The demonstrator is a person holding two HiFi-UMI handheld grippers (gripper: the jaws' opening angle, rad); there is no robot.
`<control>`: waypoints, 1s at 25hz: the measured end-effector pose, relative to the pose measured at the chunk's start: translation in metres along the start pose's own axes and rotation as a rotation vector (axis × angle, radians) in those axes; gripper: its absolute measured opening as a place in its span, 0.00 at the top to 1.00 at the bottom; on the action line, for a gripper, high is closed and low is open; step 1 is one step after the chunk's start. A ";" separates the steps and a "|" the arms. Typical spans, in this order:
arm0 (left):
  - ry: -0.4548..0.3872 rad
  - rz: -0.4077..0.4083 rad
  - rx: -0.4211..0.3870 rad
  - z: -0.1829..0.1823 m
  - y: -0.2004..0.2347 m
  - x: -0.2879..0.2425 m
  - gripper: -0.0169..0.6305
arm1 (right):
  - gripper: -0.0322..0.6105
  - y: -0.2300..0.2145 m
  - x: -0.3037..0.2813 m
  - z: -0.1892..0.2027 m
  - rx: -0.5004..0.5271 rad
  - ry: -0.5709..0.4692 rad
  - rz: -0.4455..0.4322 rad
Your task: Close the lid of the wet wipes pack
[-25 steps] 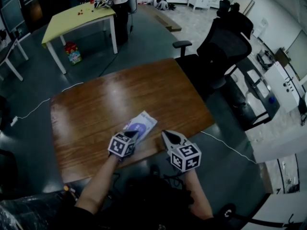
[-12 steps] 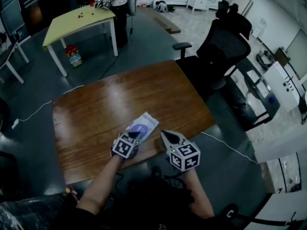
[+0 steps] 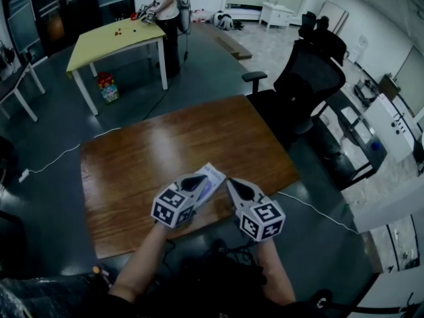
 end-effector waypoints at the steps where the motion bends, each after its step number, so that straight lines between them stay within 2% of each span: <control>1: -0.024 0.002 -0.006 -0.009 -0.002 0.005 0.97 | 0.93 0.003 0.001 -0.006 0.004 -0.020 0.001; 5: -0.112 0.002 -0.017 -0.039 -0.010 0.026 0.97 | 0.93 0.018 0.007 -0.028 0.017 -0.113 0.003; 12: -0.193 0.023 -0.011 -0.069 -0.020 0.055 0.97 | 0.93 0.041 0.013 -0.054 0.038 -0.220 0.004; 25: -0.216 0.039 -0.051 -0.087 -0.024 0.074 0.97 | 0.93 0.060 0.015 -0.068 0.058 -0.271 -0.012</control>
Point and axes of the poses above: the fingertips, and each gripper's own axes: x backward along the fingers, y to its left, z out of its underside, the point moved 4 cm from there along x, backward along the fingers, and after that the axes turned 5 degrees about -z, right-handed, at the moved point
